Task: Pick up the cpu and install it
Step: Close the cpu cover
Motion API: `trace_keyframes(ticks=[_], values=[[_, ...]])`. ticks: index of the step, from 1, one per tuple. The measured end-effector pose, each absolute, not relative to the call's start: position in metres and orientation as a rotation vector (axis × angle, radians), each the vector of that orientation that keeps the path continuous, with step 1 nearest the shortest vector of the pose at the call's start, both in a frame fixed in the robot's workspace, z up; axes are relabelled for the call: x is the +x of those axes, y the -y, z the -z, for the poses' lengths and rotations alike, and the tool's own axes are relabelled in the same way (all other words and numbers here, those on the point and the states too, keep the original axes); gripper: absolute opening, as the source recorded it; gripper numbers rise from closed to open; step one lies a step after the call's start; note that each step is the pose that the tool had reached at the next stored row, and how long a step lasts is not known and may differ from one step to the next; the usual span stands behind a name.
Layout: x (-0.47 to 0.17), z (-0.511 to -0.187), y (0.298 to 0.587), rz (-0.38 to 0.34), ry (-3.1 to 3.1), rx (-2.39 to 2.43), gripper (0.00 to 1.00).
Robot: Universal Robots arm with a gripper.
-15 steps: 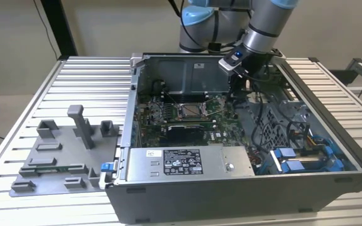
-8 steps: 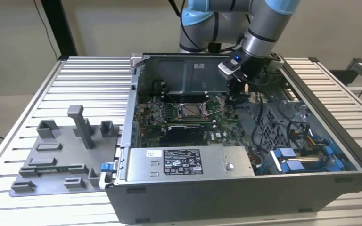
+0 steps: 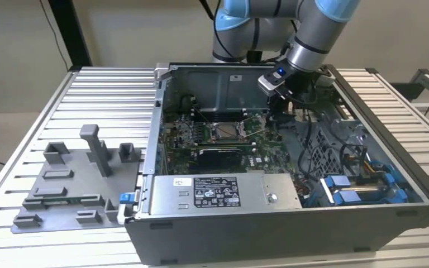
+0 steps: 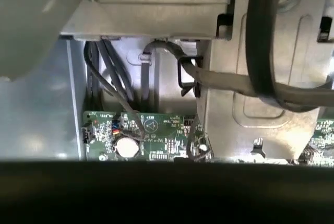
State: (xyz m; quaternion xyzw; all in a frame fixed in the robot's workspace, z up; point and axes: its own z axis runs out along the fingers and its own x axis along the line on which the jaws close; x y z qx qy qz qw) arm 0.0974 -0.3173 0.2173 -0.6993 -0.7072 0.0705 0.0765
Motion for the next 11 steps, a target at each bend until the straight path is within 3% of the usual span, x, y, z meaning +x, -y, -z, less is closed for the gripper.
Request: trace_keyframes(ticks=[11], values=[[0.0999, -0.2251, 0.3199, -0.244, 2.101, -2.078, 0.0]])
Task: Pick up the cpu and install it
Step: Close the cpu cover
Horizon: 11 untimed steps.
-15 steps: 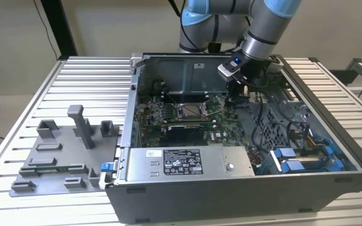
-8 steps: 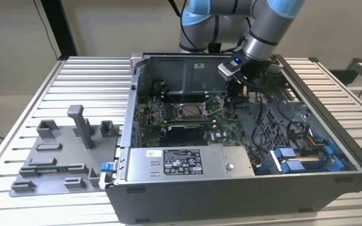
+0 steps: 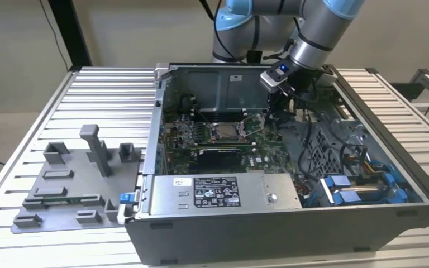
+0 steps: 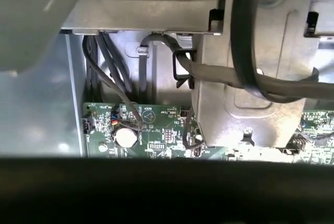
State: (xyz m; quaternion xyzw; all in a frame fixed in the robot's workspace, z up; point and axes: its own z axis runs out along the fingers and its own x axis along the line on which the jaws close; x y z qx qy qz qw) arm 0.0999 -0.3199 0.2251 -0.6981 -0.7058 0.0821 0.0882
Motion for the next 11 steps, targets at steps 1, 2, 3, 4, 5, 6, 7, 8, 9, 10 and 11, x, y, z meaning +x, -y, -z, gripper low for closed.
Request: trace_keyframes(ticks=[1, 2, 3, 4, 5, 6, 7, 8, 9, 10, 11], values=[[0.0999, -0.2252, 0.3201, -0.247, 2.1, -2.076, 0.0], [0.0999, -0.2254, 0.3205, -0.249, 2.098, -2.075, 0.0], [0.0998, -0.2253, 0.3208, -0.252, 2.097, -2.074, 0.0], [0.0996, -0.2253, 0.3209, -0.254, 2.095, -2.072, 0.0], [0.0993, -0.2253, 0.3211, -0.256, 2.094, -2.071, 0.0], [0.0989, -0.2255, 0.3212, -0.258, 2.093, -2.07, 0.0], [0.0983, -0.2258, 0.3214, -0.26, 2.092, -2.069, 0.0], [0.0975, -0.226, 0.3215, -0.261, 2.091, -2.068, 0.0], [0.0966, -0.2263, 0.3216, -0.262, 2.091, -2.068, 0.0], [0.0954, -0.2266, 0.3217, -0.263, 2.09, -2.067, 0.0], [0.0943, -0.2269, 0.3217, -0.263, 2.09, -2.067, 0.0]])
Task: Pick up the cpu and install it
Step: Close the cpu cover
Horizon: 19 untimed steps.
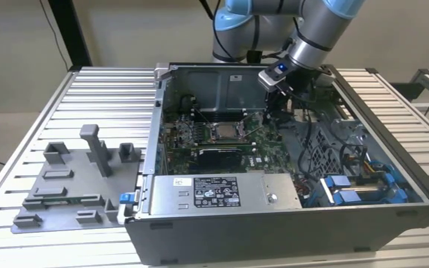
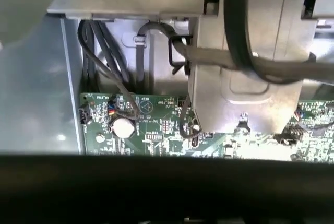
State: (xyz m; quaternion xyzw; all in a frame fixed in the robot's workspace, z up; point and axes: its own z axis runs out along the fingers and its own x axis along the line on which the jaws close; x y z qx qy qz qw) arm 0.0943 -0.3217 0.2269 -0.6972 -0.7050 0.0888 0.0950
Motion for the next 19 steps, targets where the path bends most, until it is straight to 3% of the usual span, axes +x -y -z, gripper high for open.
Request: trace_keyframes(ticks=[19], values=[[0.054, -0.229, 0.322, -0.266, 2.088, -2.065, 0.0]])
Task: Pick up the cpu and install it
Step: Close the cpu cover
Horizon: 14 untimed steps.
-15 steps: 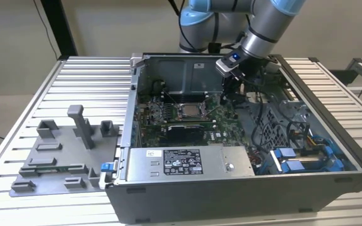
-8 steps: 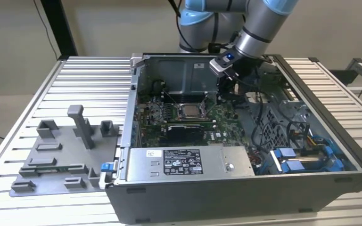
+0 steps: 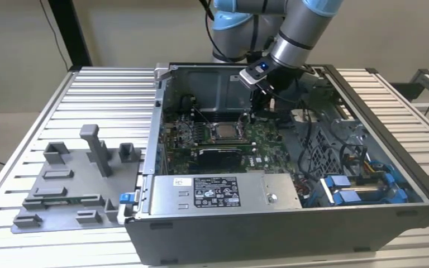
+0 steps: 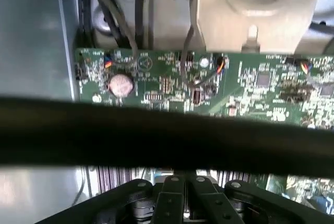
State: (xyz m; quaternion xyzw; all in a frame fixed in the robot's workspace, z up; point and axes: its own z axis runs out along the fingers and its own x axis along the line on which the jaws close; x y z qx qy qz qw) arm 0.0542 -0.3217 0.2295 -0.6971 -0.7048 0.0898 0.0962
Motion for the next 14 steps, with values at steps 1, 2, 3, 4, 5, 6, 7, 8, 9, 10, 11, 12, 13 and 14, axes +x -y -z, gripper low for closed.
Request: trace_keyframes(ticks=[1, 2, 3, 4, 5, 6, 7, 8, 9, 10, 11, 12, 13, 14], values=[[0.052, -0.23, 0.322, -0.266, 2.088, -2.065, 0.0], [0.05, -0.23, 0.322, -0.266, 2.088, -2.065, 0.0], [0.047, -0.23, 0.322, -0.266, 2.088, -2.065, 0.0], [0.045, -0.23, 0.322, -0.266, 2.088, -2.065, 0.0], [0.043, -0.23, 0.322, -0.266, 2.088, -2.065, 0.0], [0.04, -0.23, 0.322, -0.266, 2.088, -2.065, 0.0], [0.038, -0.23, 0.322, -0.266, 2.088, -2.065, 0.0], [0.036, -0.23, 0.322, -0.266, 2.088, -2.065, 0.0], [0.034, -0.23, 0.322, -0.266, 2.088, -2.065, 0.0], [0.031, -0.23, 0.322, -0.266, 2.088, -2.065, 0.0], [0.029, -0.23, 0.322, -0.266, 2.088, -2.065, 0.0], [0.027, -0.23, 0.322, -0.266, 2.088, -2.065, 0.0], [0.025, -0.23, 0.322, -0.266, 2.088, -2.065, 0.0], [0.024, -0.23, 0.322, -0.266, 2.088, -2.065, 0.0]])
